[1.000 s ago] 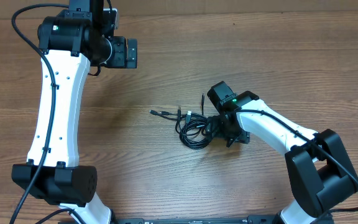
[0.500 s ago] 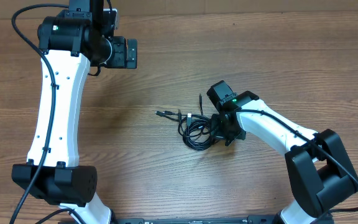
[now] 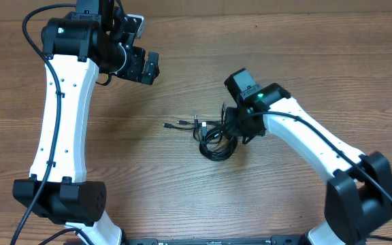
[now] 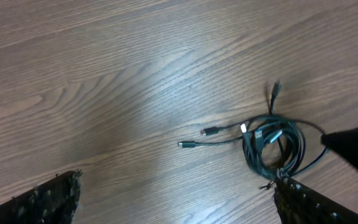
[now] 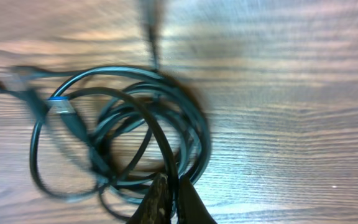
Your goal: Untangle cables
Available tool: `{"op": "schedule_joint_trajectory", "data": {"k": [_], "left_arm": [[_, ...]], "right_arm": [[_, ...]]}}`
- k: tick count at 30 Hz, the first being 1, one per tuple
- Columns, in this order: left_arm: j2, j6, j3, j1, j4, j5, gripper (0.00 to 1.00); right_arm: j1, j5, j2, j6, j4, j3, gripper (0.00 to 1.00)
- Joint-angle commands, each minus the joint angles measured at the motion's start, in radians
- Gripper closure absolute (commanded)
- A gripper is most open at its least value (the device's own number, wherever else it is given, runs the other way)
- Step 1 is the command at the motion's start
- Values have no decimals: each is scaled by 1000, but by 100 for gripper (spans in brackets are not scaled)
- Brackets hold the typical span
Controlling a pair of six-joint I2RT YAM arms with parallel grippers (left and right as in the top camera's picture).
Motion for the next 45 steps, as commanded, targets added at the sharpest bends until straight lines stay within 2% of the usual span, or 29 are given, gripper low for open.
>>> {"op": "schedule_joint_trajectory", "data": {"k": [1,5,12,14,21,23,25,26,30,34,36,38,42,45], "left_arm": [[6,81,-8,-8,-7,50,0],[6,128,-79,-6,3,110,0],[6,273,-289,-6,8,386,0],[6,321,-357,-7,2,522,0],[6,291,-529,-10,73,858,0],[6,206,-589,-15,134,883,0],[6,42,-679,-29,243,868,0],[6,-4,-706,-34,279,856,0],[6,-209,-789,-64,365,731,0],[6,-399,-792,-117,359,564,0],[6,-461,-792,-138,361,534,0],[6,-638,-792,-185,390,500,0],[6,-919,-792,-242,475,378,0],[6,-1078,-792,-270,581,356,0]], "right_arm": [[5,-8,-85,-32,-34,93,96],[5,-8,-144,-49,-71,159,96],[-12,70,-267,-58,-93,187,96],[-40,117,-306,-58,-112,187,96],[-81,116,-335,-58,-133,187,96],[-81,115,-335,-58,-138,187,96],[-81,116,-335,-58,-162,185,96],[-81,116,-335,-58,-171,185,96],[-81,134,-335,-58,-201,184,96],[-81,139,-335,-58,-200,184,96],[-81,139,-335,-58,-200,184,96],[-81,146,-335,-58,-201,184,97],[-81,146,-335,-58,-200,184,96],[-81,146,-335,-58,-201,184,96]]}}
